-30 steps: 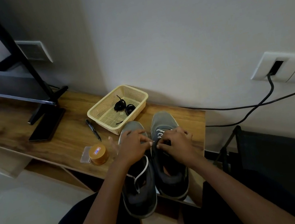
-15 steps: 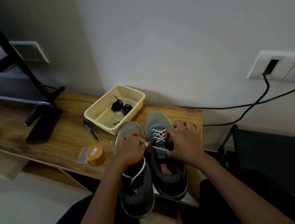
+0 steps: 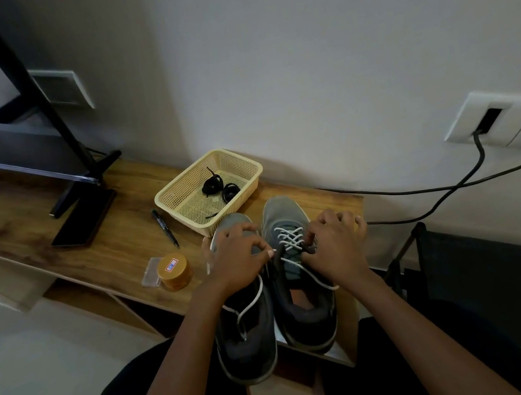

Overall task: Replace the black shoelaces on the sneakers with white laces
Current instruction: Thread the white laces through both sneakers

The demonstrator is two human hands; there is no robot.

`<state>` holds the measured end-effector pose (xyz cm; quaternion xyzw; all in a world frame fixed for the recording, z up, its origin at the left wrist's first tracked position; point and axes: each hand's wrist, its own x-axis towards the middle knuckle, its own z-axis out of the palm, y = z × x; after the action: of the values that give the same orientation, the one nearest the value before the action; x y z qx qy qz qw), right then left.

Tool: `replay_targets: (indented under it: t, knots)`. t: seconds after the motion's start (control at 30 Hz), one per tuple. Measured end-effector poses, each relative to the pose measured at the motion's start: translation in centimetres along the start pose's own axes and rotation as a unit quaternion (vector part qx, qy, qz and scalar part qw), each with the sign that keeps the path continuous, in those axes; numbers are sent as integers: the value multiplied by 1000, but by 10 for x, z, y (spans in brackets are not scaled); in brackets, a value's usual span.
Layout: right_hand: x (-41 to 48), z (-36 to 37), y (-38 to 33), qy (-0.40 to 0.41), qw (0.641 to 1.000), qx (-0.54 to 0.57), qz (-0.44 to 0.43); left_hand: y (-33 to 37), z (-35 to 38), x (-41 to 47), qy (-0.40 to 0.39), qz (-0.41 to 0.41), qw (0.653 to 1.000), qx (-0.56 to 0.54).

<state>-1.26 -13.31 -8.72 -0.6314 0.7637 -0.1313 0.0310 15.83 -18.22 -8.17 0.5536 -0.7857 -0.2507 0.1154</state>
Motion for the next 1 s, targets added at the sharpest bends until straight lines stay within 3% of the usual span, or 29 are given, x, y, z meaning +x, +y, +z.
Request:
replay_targets:
  t: [0.13,0.27,0.37,0.5,0.63,0.73,0.9,0.93,1.0]
  knots:
    - [0,-1,0,-13,1000,-2,-2,-4,-7,0,-23,-24,999,23]
    - [1,-4,2,-30,1000,4,6,-21,-26,2,20,-39,998,-47]
    - [2,-8,3,-59,998,10,3,-36,-32,2,8,-35,996,-82]
    - [9,-16,9,-62,986,140,71,-30,-23,1,23,40,994,-96]
    - [12,-28,20,-139,973,140,119,-10,-18,2,71,92,992,46]
    - [9,-33,18,-216,942,214,143,-5,-10,1,26,77,995,65]
    - [8,-40,9,-183,859,435,198,-6,-5,2,11,46,996,77]
    - [9,-39,8,-179,855,448,189,-8,-6,3,10,46,996,76]
    - [8,-33,6,-156,880,420,156,-9,-7,3,7,44,997,70]
